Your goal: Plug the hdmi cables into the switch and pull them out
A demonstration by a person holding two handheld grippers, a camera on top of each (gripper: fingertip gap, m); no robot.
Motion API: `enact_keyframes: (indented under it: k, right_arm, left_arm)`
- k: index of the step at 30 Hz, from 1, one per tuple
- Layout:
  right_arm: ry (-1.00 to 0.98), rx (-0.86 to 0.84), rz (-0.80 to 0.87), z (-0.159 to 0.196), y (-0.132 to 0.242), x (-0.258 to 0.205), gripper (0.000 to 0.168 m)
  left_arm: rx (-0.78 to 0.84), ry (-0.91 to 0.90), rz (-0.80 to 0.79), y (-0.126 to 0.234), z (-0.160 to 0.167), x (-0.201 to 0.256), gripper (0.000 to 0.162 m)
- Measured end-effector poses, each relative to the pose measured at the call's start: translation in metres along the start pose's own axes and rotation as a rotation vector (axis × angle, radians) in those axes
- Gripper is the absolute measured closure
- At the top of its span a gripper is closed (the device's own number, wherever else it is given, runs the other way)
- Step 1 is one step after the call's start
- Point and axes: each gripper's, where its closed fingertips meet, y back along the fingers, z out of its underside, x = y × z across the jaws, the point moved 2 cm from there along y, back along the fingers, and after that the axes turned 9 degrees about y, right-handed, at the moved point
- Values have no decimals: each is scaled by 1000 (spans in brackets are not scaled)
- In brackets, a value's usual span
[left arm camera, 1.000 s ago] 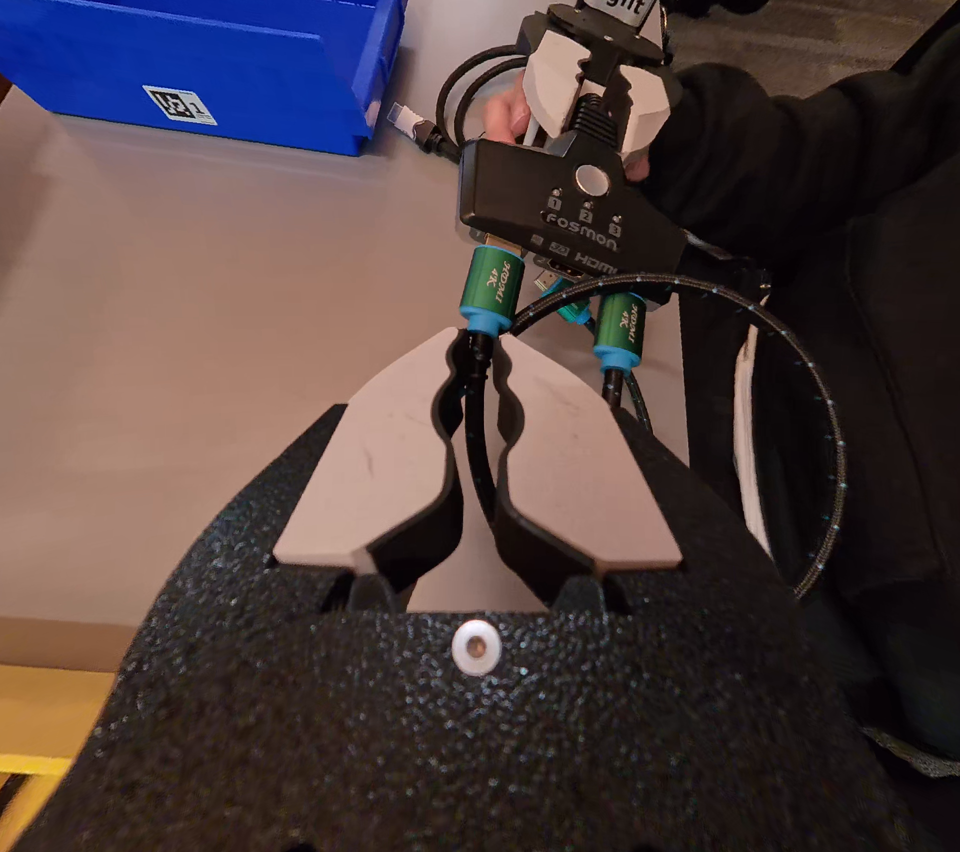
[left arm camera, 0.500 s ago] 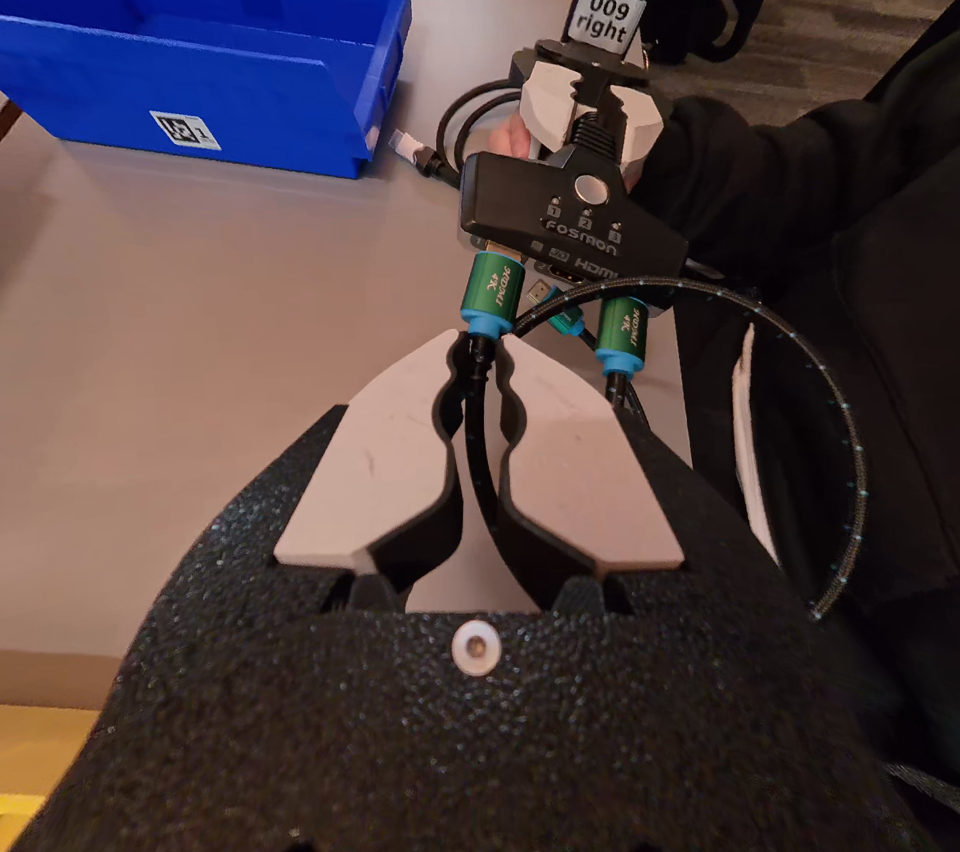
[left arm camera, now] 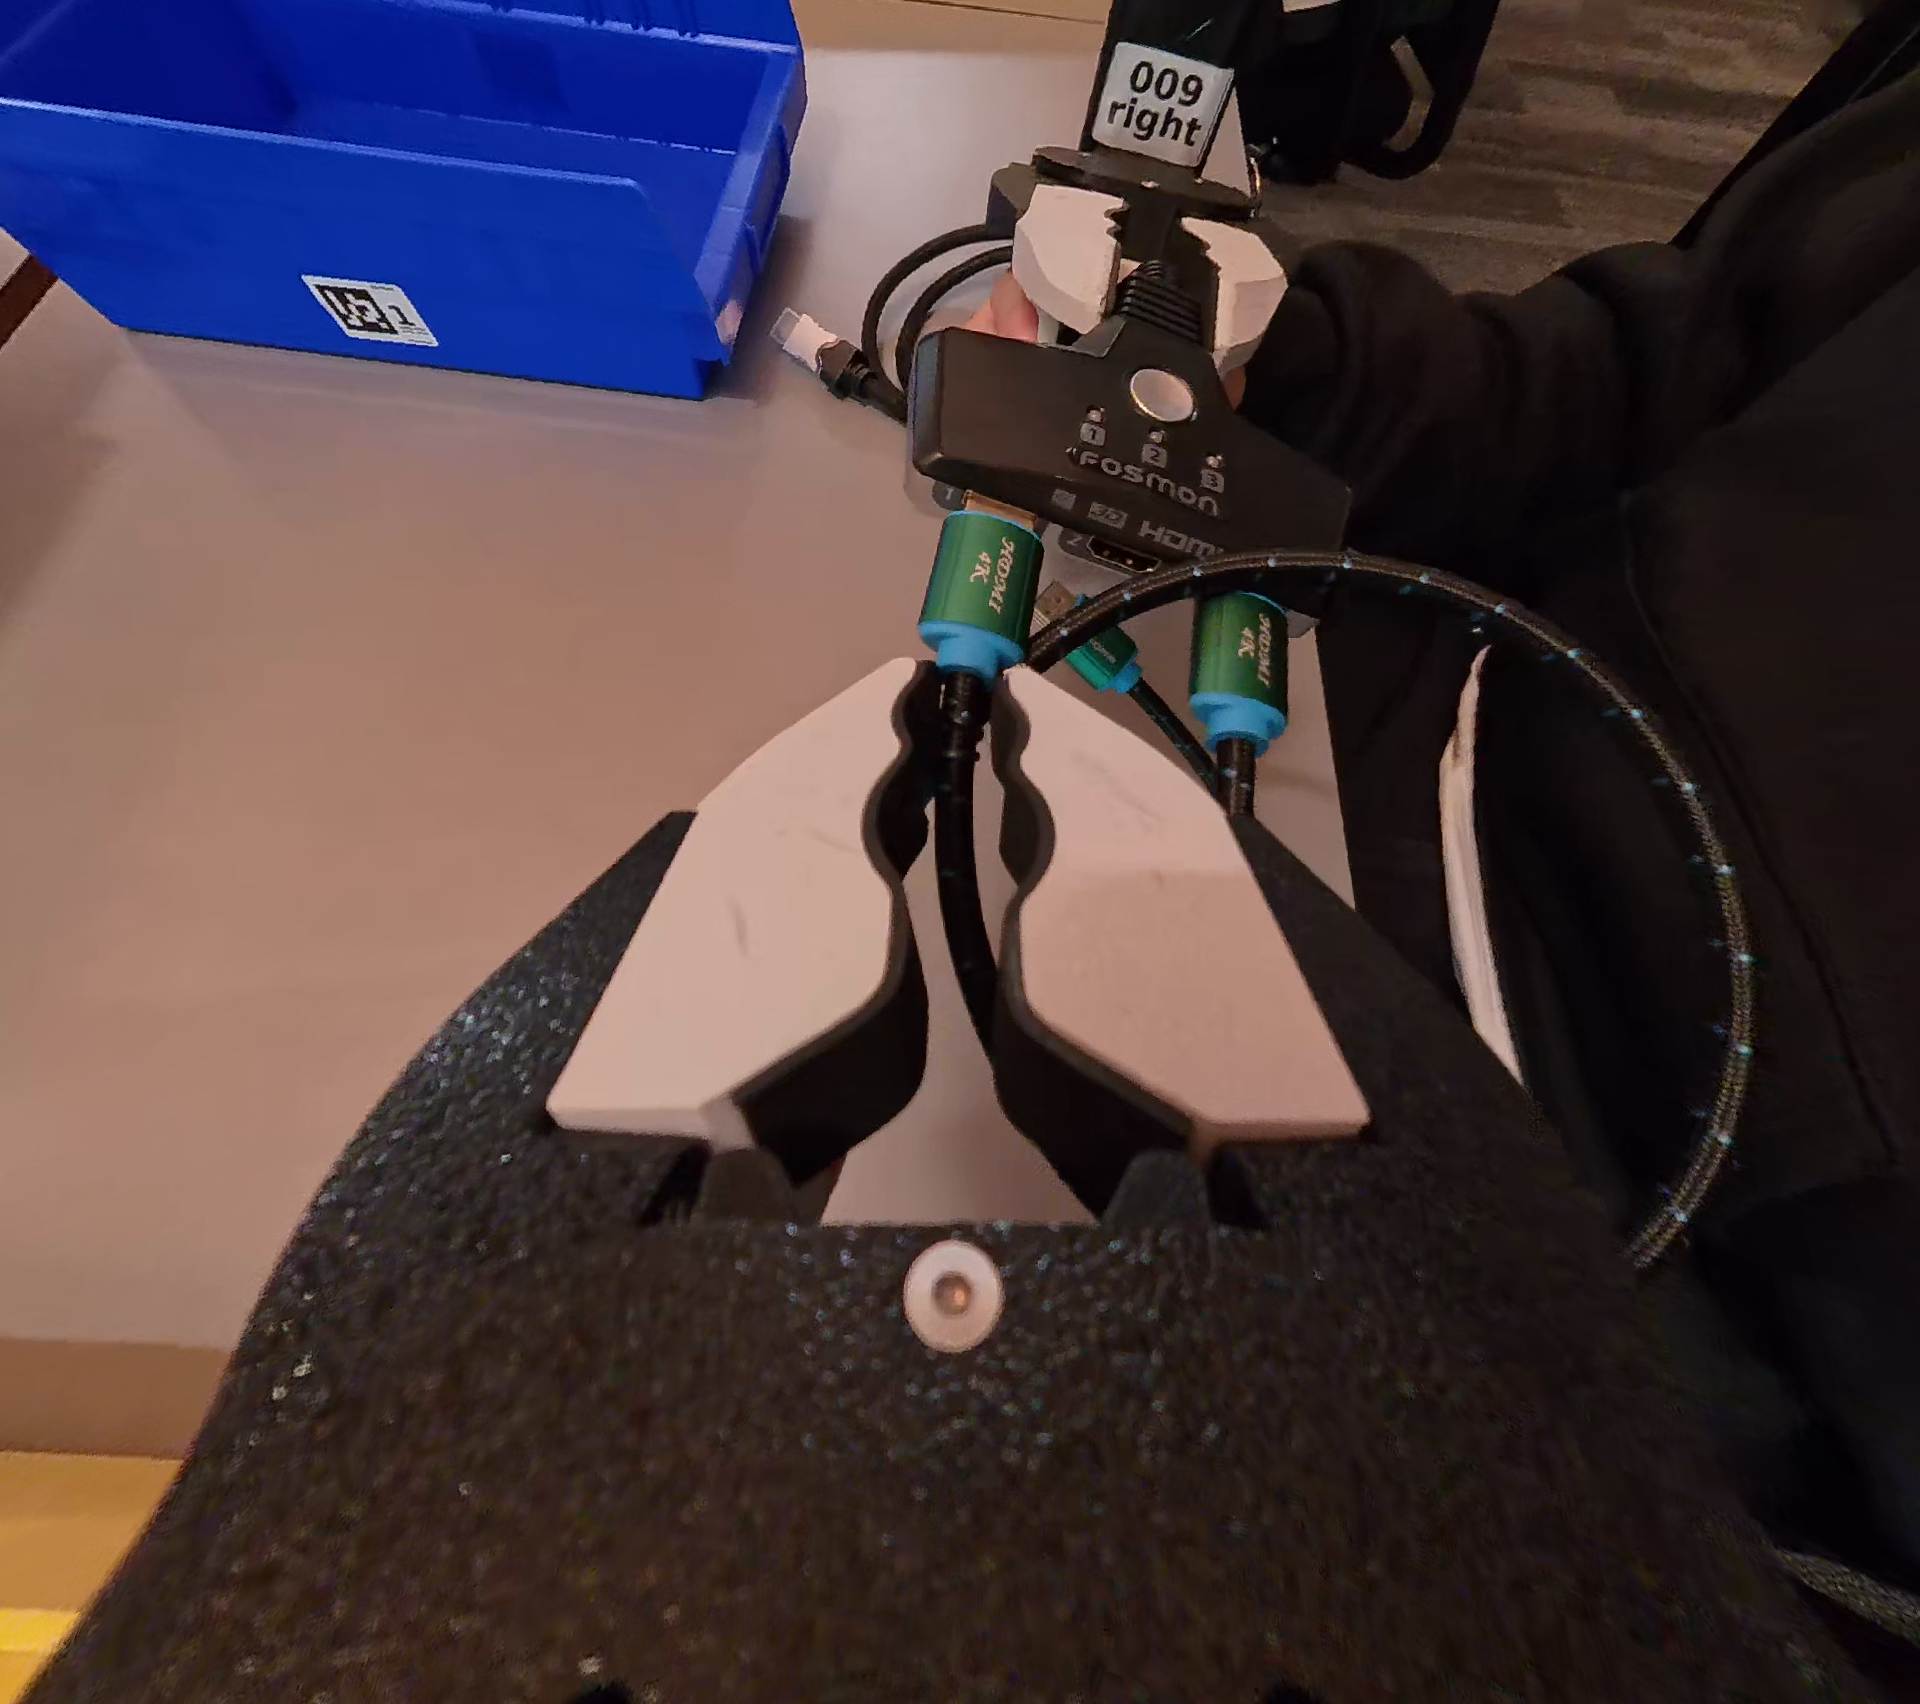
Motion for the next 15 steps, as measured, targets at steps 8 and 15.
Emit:
enact_keyframes:
  k: [8,15]
  right_arm:
    - [-9,-4,-30,2,4,-1,144]
    - [-33,32,-58,0,4,-3,144]
  left_arm:
    - [-80,-91,-36,-3,0,2,153]
    - [8,-49,66,-2,-6,8,153]
